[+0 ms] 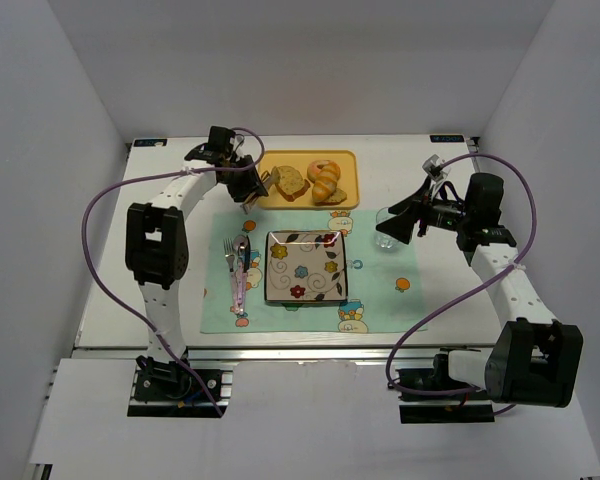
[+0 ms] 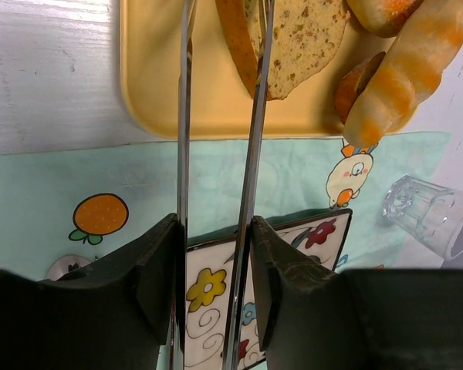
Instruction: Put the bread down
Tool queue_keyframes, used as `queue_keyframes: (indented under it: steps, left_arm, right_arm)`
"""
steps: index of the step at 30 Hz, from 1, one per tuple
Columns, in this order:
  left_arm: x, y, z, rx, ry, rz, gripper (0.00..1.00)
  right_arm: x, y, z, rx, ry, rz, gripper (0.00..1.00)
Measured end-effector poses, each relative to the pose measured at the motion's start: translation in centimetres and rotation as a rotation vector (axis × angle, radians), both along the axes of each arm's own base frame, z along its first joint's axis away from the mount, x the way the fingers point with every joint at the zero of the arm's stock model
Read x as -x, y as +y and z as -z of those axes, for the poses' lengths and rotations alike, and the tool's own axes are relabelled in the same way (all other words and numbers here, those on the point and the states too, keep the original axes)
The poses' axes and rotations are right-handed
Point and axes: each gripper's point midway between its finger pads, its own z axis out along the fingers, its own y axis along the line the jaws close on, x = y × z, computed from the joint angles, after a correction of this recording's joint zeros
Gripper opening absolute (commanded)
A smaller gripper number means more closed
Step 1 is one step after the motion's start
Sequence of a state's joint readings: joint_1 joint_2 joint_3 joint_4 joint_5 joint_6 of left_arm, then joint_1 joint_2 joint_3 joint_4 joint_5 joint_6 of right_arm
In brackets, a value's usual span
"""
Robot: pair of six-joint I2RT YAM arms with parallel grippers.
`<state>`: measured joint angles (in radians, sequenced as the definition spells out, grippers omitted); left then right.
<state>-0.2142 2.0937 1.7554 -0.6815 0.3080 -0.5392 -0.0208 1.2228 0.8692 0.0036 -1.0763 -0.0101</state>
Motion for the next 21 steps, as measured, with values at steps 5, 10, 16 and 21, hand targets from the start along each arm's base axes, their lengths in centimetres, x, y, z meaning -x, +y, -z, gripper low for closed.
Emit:
queue_keyframes:
  steps: [5,10,16,21]
  left_arm:
    - [0.3,-0.2,0.4,0.013,0.013,0.010,0.42]
    - [0.4,-0.5,0.4,0.030,0.013,0.019,0.29]
    - [0.3,-0.8,0.1,0.047,0.008,0.023,0.14]
    - [0.2,-1.1,-0.4,0.069,0.002,0.020,0.06]
  right_arm:
    - [-0.1,-0.2,0.0,0.000,0.001,0.005,0.89]
    - [-0.1,-0.2,0.0,-0.001,0.003,0.007,0.89]
    - [-0.2,-0.3,0.0,-0.001,0.000,0.010,0.89]
    - [-0.3,-0.4,0.0,-0.001,0.000,0.012,0.89]
